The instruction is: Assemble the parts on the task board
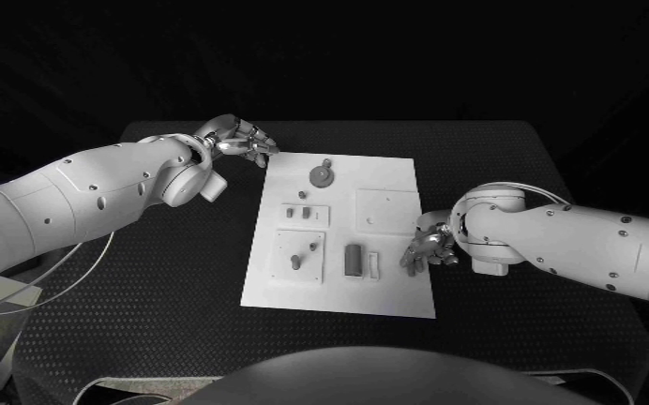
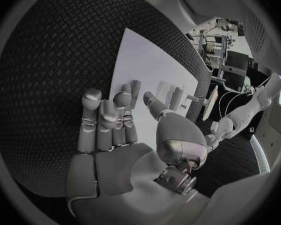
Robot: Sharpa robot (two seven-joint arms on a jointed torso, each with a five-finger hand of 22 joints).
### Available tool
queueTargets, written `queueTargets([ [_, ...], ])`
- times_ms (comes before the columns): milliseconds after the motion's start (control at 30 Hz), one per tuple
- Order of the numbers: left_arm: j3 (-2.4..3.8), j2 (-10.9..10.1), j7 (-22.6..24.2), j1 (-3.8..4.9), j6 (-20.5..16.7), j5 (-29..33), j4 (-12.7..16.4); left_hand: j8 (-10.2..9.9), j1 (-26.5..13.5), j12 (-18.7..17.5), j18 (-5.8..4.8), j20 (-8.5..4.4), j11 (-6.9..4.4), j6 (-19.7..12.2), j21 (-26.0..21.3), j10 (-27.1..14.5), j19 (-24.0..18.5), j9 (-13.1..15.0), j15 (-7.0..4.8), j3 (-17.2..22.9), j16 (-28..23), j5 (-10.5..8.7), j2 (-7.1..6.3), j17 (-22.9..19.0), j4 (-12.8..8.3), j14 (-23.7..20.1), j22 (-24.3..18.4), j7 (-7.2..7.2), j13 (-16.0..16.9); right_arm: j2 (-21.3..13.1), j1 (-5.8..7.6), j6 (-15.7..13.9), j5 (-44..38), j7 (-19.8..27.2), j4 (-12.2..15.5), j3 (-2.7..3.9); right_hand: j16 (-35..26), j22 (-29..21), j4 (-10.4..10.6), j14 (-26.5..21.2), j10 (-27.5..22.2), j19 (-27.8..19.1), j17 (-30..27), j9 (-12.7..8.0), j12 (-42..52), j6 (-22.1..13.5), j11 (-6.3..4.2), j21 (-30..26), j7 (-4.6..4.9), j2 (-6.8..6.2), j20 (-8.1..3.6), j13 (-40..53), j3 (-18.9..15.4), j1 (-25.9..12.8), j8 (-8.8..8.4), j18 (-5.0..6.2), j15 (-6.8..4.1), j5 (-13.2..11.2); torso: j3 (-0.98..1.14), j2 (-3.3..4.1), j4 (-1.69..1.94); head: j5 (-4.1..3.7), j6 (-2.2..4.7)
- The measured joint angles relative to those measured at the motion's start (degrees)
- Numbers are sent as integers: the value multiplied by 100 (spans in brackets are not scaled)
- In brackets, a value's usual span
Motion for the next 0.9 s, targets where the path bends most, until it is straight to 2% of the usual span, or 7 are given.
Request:
queueTargets([
  [100,0,1,0,0,1,0,2,0,0,0,0,0,0,0,0,0,0,0,0,0,0,0,0,0,0,0,-5,0,0,13,-5,14,-122,1,16,0,0,0,-129,1,0,0,0,-15,0,3,0,0,3,57,0,0,27,57,0,2,1,0,0,-1,2,-2,-1],
  [167,0,0,0,0,1,-1,2,0,0,0,0,0,0,0,0,0,0,0,0,0,0,0,0,2,0,0,-5,0,0,21,-9,19,-218,1,29,0,0,0,-136,1,-2,0,0,-15,0,12,2,0,12,97,0,0,33,103,0,2,1,0,-2,-2,3,-5,-1],
  [367,0,-6,0,0,2,-1,4,0,0,23,0,0,0,0,0,0,0,0,0,0,0,0,0,6,0,0,-5,0,5,27,-23,12,-443,-1,82,0,0,0,-152,2,-21,0,-1,-16,0,12,22,0,12,-12,0,0,17,289,0,3,3,0,-7,-3,6,-17,-1],
  [600,0,-15,-1,0,3,-2,6,0,0,23,0,0,0,0,0,0,0,1,-1,0,-22,0,0,11,0,1,-4,0,4,8,-55,-69,-674,-11,165,0,0,0,-156,10,-29,0,-1,-22,0,-13,36,0,-31,-37,1,0,-10,313,2,3,12,0,-7,-3,7,-21,-1],
  [700,0,-16,-1,0,3,-2,6,0,0,23,0,0,0,0,0,0,0,0,-21,0,-23,0,0,11,0,21,-4,0,4,-2,-76,-155,-816,-13,216,-7,0,0,-166,-8,-52,0,-1,-22,-1,-28,73,0,-72,-64,1,0,-31,341,3,3,31,0,-8,-4,6,-22,-1],
  [767,0,-16,-1,0,4,-2,8,0,0,23,0,0,0,0,0,0,0,0,-22,0,-23,0,0,11,0,22,-4,0,4,-1,-79,-265,-943,-14,242,-3,0,0,-166,-10,-64,-9,-2,-141,-1,-58,83,0,-103,-74,10,0,-31,351,3,4,33,0,-8,-4,6,-22,-1],
  [900,0,-17,-2,0,4,-2,9,0,0,23,0,0,0,0,0,0,0,1,-21,0,-23,0,0,11,0,22,-4,0,4,2,-95,-478,-1180,-17,278,-7,-22,0,-166,-29,-94,-10,-2,-130,-1,-83,113,-1,-123,-94,10,9,-31,461,0,3,52,0,-7,-4,6,-22,-1],
])
